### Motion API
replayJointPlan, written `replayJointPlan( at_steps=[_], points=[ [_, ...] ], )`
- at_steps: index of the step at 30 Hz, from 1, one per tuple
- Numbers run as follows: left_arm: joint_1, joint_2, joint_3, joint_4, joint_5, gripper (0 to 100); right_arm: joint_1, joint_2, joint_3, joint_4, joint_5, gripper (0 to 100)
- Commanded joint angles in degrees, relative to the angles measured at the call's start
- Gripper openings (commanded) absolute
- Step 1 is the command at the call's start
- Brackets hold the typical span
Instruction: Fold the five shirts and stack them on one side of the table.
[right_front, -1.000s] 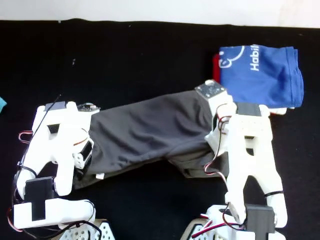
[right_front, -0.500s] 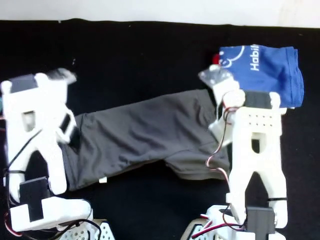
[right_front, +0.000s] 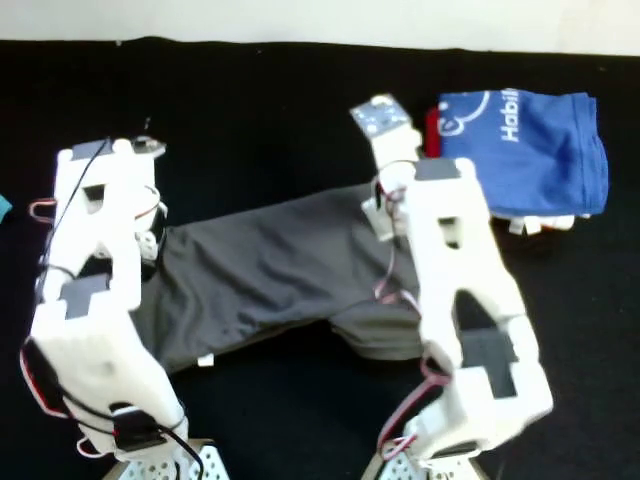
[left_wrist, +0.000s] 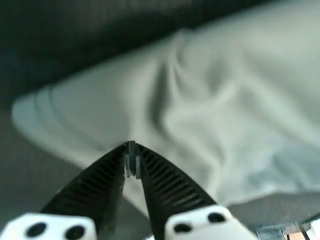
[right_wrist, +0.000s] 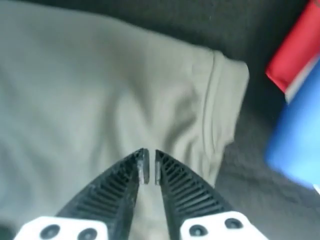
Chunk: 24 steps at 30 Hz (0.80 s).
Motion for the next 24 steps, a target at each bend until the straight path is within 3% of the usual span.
replayJointPlan(
  at_steps=[1, 10, 16, 20, 24],
  points=[
    [-2.4, 8.9, -11.9, -0.9, 0.4, 1, -0.4, 9.9, -8.0, -3.6, -0.4, 2.9],
    [-7.3, 35.3, -58.6, 9.9, 0.4, 1, -0.4, 31.5, -36.9, -0.7, -0.5, 3.3],
    [-8.2, 45.3, -83.9, 18.1, 0.6, 1, -0.7, 35.2, -54.5, 16.1, -0.5, 3.3],
    [-8.8, 42.8, -85.4, 19.0, 3.5, 1, -0.7, 35.2, -66.2, 28.1, -0.5, 3.3],
    [-8.7, 33.5, -76.1, 19.1, 4.6, 1, -0.7, 35.2, -76.6, 36.2, -0.5, 3.3]
  ],
)
